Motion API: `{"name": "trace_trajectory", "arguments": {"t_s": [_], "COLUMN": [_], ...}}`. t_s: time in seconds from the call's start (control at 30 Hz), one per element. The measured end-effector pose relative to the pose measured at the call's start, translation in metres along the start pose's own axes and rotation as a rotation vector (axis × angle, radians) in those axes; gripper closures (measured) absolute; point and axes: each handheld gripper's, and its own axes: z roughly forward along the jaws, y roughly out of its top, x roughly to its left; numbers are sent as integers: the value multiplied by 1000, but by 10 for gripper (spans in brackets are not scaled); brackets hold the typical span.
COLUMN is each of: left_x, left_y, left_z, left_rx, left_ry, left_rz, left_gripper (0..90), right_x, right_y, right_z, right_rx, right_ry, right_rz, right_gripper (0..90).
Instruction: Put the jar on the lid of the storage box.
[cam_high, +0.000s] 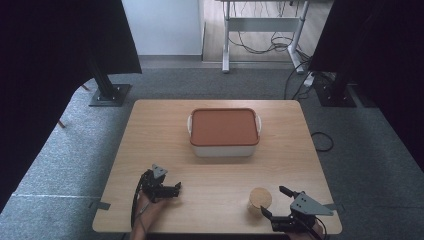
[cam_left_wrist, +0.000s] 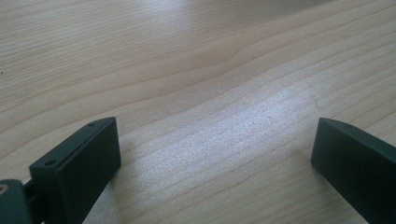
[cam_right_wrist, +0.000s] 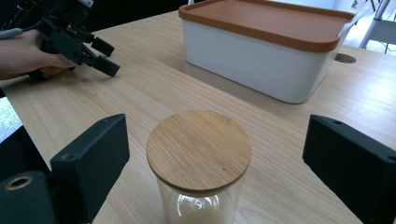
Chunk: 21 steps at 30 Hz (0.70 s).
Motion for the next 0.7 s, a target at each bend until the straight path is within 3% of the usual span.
{"name": "trace_trajectory", "arguments": {"t_s": [0.7], "left_x": [0], "left_y": [0], "left_z": [0], "left_rx": [0], "left_ry": [-1], "left_rz": [2], "left_gripper": [12], "right_x": [5], "right_y": [-3], "right_z": [20], "right_rx": [10], "right_ry": [41], "right_rz": [-16], "right_gripper": [63]}}
